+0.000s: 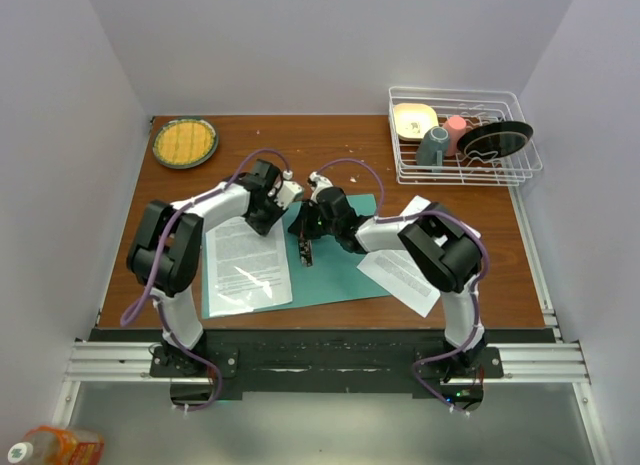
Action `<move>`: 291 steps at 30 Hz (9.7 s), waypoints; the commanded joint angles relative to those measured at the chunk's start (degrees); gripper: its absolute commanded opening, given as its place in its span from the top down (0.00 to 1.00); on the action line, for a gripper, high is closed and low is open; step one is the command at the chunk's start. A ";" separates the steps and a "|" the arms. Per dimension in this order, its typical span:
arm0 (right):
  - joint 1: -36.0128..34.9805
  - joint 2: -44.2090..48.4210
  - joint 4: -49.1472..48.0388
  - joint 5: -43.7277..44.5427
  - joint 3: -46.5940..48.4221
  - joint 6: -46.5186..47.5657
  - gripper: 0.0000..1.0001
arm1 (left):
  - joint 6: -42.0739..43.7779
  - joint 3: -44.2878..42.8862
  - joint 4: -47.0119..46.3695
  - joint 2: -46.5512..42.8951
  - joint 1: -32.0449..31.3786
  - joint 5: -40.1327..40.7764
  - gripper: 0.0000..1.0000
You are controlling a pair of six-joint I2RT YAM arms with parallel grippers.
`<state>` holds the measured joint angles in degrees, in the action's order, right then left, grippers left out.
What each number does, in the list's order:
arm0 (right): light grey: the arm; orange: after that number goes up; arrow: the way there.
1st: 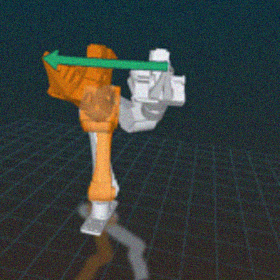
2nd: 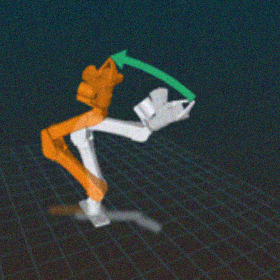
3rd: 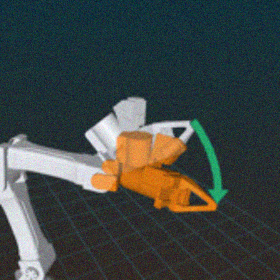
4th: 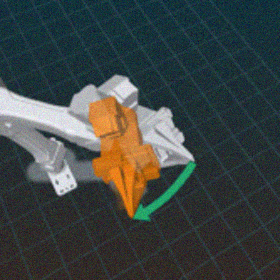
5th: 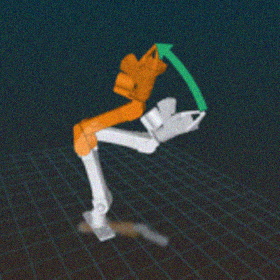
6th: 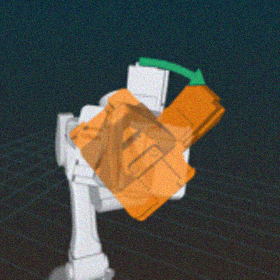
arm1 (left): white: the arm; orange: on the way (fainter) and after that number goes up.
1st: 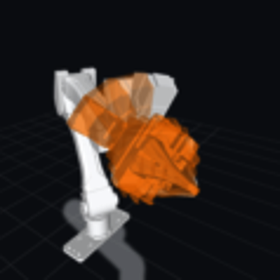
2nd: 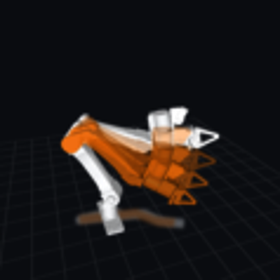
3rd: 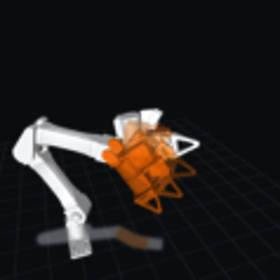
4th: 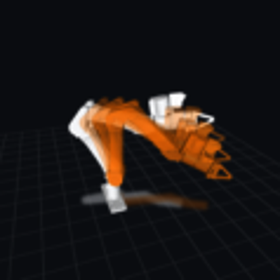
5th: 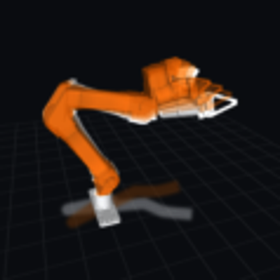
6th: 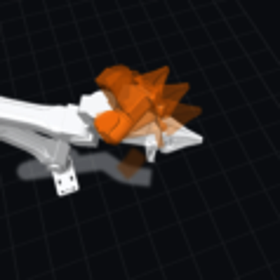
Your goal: Put the files into the folder
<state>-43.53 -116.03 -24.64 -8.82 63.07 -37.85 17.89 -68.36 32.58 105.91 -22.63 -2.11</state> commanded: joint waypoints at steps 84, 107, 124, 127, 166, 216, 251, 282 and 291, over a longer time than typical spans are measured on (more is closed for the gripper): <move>2.65 54.25 74.31 47.58 -28.70 -43.28 0.18 | -0.58 -39.42 15.50 15.58 -23.16 3.33 0.80; 5.30 36.49 63.23 46.88 -23.87 -33.79 0.15 | -1.01 -20.76 6.80 16.08 -22.02 13.89 0.80; 4.16 25.59 48.48 35.99 -20.44 -18.69 0.07 | -0.31 -22.62 6.01 16.88 -18.51 11.17 0.81; 3.45 24.19 45.31 35.89 -20.09 -16.48 0.08 | -0.93 -22.08 6.53 14.78 -16.05 9.23 0.81; -4.81 28.92 32.73 33.35 -19.12 -4.43 0.10 | -4.35 -22.70 10.85 14.05 -18.76 -2.20 0.81; 17.07 38.95 17.53 12.16 -39.60 -23.15 0.97 | -3.39 -20.67 11.10 12.93 -20.87 1.93 0.84; 16.90 25.87 16.56 -5.32 -19.39 -0.48 1.00 | -2.25 -15.68 5.04 11.70 6.29 5.80 0.70; 14.26 30.33 28.50 -6.39 -18.42 8.49 1.00 | -2.16 -4.86 2.49 6.42 0.13 5.45 0.73; 14.00 33.50 32.11 -5.51 -21.76 8.75 1.00 | -1.54 -3.62 1.35 6.68 0.22 6.94 0.73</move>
<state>-28.99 -84.82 4.95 -14.48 43.20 -29.91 16.08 -74.56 31.94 111.22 -22.22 5.58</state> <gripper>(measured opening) 0.009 0.267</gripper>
